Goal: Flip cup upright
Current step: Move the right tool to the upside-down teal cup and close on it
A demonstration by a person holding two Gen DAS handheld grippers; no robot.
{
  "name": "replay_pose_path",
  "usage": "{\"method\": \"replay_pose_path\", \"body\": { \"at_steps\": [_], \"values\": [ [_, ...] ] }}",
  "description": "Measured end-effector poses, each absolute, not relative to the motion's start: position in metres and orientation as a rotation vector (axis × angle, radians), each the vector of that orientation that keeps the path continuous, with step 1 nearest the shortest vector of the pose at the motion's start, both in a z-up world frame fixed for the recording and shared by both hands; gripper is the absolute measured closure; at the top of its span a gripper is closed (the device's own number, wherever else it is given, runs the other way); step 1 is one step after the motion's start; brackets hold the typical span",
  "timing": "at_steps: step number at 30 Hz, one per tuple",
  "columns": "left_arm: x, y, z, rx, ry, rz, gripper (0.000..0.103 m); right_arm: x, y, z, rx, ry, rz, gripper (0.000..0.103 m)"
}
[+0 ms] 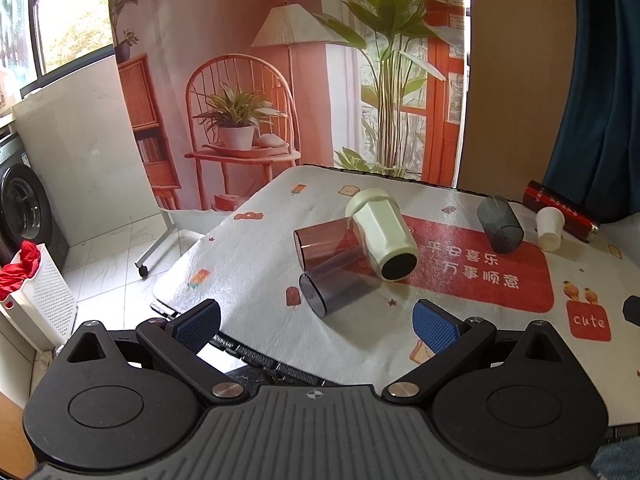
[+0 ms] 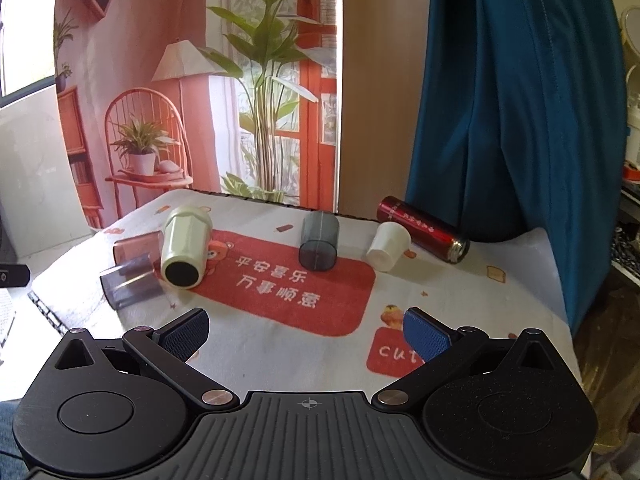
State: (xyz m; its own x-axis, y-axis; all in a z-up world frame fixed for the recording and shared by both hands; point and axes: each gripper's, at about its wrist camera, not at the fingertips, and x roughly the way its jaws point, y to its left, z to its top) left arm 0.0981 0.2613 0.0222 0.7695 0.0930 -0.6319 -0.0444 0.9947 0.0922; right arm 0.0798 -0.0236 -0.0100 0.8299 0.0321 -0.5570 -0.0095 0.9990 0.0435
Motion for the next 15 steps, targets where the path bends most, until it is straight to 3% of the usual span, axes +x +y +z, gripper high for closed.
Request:
{"method": "replay_pose_path", "body": {
  "at_steps": [15],
  "values": [
    [0.159, 0.270, -0.042, -0.001, 0.799, 0.064, 0.000, 0.222, -0.031, -0.066, -0.036, 0.515, 0.052, 0.003]
  ]
}}
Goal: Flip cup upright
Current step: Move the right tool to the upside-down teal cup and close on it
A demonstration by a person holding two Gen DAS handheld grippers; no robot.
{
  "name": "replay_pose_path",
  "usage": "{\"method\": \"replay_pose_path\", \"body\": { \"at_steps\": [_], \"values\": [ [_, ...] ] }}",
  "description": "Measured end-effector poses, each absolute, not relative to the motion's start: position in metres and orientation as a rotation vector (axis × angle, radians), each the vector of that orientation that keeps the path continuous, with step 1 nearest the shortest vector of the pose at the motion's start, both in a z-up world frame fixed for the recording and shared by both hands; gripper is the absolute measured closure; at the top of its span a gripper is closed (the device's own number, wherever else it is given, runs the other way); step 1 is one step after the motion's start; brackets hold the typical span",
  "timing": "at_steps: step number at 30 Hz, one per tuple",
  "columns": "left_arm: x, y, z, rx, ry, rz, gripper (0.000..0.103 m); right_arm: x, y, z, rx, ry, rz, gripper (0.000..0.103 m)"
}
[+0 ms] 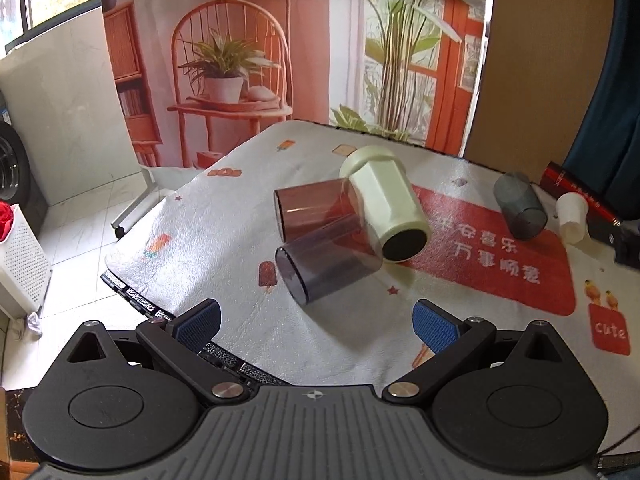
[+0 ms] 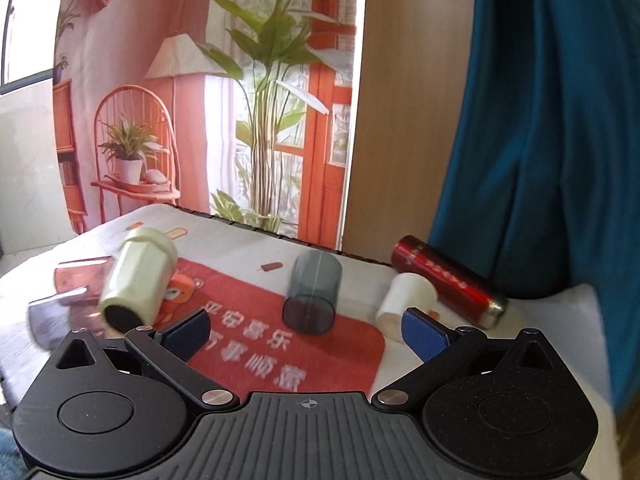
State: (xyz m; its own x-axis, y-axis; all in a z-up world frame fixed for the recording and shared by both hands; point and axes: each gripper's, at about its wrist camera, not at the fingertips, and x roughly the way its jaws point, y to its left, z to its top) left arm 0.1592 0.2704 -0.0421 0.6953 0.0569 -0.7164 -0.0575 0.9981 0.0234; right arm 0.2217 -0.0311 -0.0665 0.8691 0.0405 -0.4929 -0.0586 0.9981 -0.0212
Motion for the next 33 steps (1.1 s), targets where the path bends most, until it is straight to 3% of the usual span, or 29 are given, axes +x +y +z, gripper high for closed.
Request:
{"method": "replay_pose_path", "body": {
  "at_steps": [17, 23, 33],
  "values": [
    [0.170, 0.288, -0.085, -0.045, 0.864, 0.138, 0.000, 0.371, -0.019, -0.147, 0.015, 0.656, -0.022, 0.024],
    [0.166, 0.292, -0.093, -0.061, 0.898, 0.136, 0.000, 0.383, -0.017, -0.157, 0.040, 0.705, -0.067, 0.046],
    [0.157, 0.298, -0.091, -0.117, 0.902, 0.131, 0.000, 0.344, -0.015, -0.152, 0.066, 0.734, -0.030, 0.047]
  ]
}}
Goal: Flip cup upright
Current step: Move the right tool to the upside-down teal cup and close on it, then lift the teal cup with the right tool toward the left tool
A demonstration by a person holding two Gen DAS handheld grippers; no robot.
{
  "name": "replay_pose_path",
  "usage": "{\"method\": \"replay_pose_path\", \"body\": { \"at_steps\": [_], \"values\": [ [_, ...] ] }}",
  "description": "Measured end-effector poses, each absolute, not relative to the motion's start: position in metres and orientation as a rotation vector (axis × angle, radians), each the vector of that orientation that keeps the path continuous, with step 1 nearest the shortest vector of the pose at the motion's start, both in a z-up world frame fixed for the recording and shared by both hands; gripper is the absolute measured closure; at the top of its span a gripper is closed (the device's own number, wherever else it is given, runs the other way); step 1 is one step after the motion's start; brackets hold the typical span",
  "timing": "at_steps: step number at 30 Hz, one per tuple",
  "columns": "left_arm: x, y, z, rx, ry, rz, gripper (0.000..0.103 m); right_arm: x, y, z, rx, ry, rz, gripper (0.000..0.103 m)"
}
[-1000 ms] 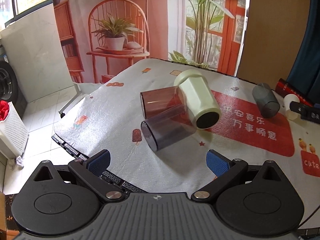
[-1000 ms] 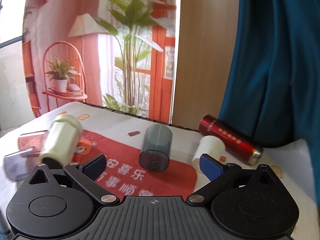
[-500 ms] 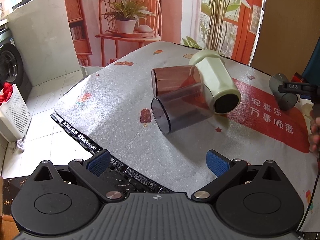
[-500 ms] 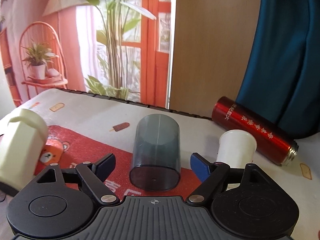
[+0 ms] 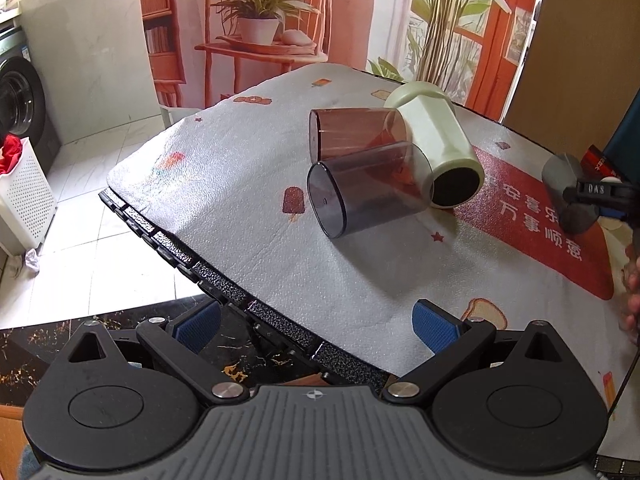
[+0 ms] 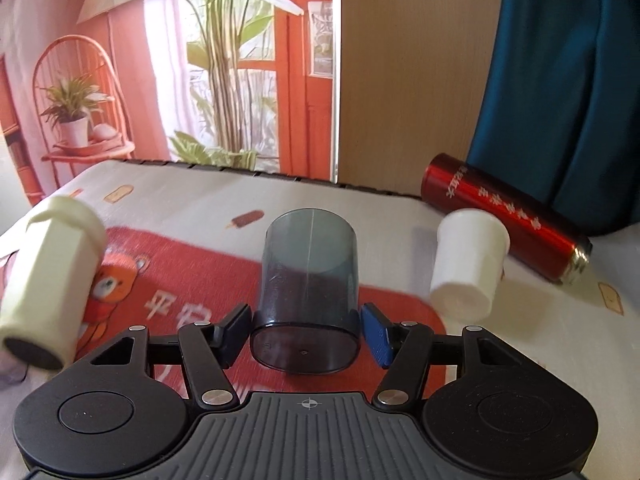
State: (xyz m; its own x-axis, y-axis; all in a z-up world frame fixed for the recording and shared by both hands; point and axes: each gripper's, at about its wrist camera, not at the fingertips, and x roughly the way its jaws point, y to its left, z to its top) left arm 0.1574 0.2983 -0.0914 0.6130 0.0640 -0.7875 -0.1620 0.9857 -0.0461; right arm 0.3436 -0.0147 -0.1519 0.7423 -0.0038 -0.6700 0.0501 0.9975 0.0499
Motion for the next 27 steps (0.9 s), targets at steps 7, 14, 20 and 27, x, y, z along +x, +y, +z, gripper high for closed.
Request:
{"method": "replay_pose_path", "body": {
  "at_steps": [7, 14, 20, 27],
  "values": [
    [0.148, 0.299, -0.092, -0.148, 0.907, 0.115, 0.000, 0.286, -0.005, -0.147, 0.058, 0.764, 0.035, 0.047],
    [0.137, 0.297, -0.086, -0.161, 0.894, 0.105, 0.001, 0.224, 0.008, -0.139, 0.065, 0.796, 0.087, 0.047],
    [0.126, 0.293, -0.080, -0.154, 0.883, 0.103, 0.001, 0.180, 0.020, -0.134, 0.094, 0.822, 0.143, 0.047],
    [0.113, 0.290, -0.072, -0.135, 0.855, 0.109, 0.000, 0.154, 0.029, -0.131, 0.117, 0.831, 0.184, 0.046]
  ]
}}
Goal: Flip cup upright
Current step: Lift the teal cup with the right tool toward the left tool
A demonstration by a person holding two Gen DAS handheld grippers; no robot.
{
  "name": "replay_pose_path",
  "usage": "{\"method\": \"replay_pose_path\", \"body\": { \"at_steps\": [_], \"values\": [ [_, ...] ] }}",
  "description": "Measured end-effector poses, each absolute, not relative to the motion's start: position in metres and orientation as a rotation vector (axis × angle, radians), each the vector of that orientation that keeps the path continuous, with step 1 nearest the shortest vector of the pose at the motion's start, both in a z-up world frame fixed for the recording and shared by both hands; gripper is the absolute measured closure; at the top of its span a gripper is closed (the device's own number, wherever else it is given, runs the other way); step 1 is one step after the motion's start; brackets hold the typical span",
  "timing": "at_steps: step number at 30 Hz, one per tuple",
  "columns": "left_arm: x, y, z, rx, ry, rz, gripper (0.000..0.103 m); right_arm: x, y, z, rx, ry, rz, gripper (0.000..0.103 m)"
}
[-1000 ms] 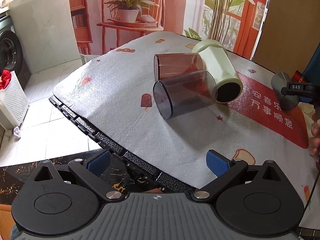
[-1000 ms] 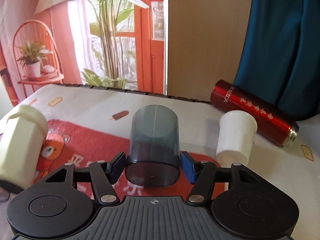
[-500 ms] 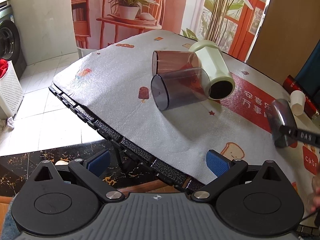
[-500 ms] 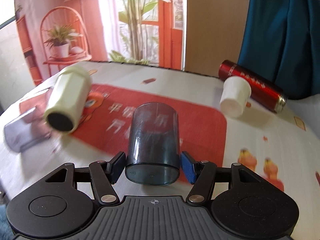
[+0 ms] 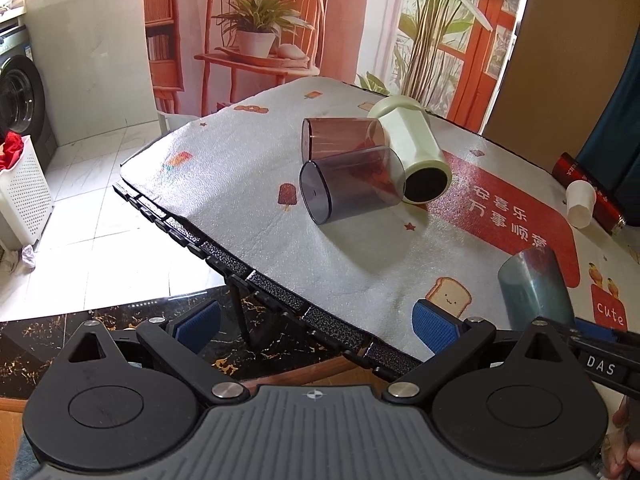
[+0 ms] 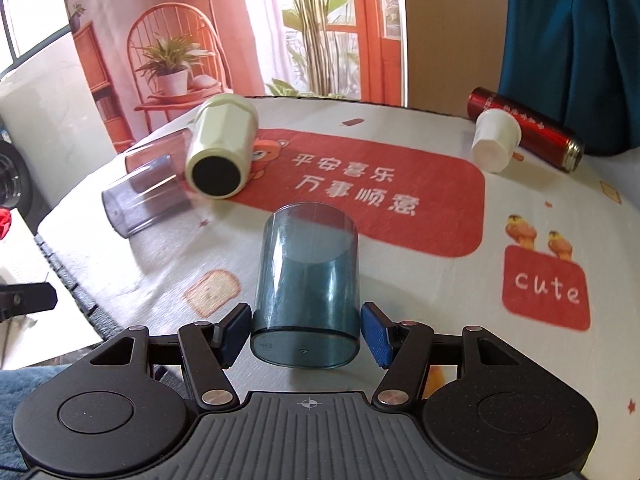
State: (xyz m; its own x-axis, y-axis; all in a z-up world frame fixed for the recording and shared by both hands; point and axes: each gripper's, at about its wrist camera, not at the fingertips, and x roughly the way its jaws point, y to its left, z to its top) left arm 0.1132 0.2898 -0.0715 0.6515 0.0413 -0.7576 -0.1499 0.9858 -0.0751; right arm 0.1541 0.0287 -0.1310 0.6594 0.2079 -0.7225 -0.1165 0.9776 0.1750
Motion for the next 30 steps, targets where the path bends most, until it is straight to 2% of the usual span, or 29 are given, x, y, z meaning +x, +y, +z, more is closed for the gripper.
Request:
{"method": "replay_pose_path", "body": {
  "at_steps": [5, 10, 18, 30],
  "values": [
    [0.108, 0.287, -0.068, -0.125, 0.848, 0.105, 0.001, 0.146, 0.017, -0.132, 0.179, 0.839, 0.216, 0.046],
    [0.103, 0.282, -0.066, -0.102, 0.845, 0.100, 0.000, 0.134, 0.008, -0.125, 0.180, 0.793, 0.216, 0.030],
    [0.098, 0.274, -0.066, -0.067, 0.856, 0.105, 0.000, 0.126, -0.004, -0.125, 0.143, 0.767, 0.182, 0.026],
    [0.097, 0.258, -0.068, -0.027, 0.869, 0.106, 0.000, 0.121, -0.013, -0.128, 0.152, 0.753, 0.209, 0.025]
  ]
}}
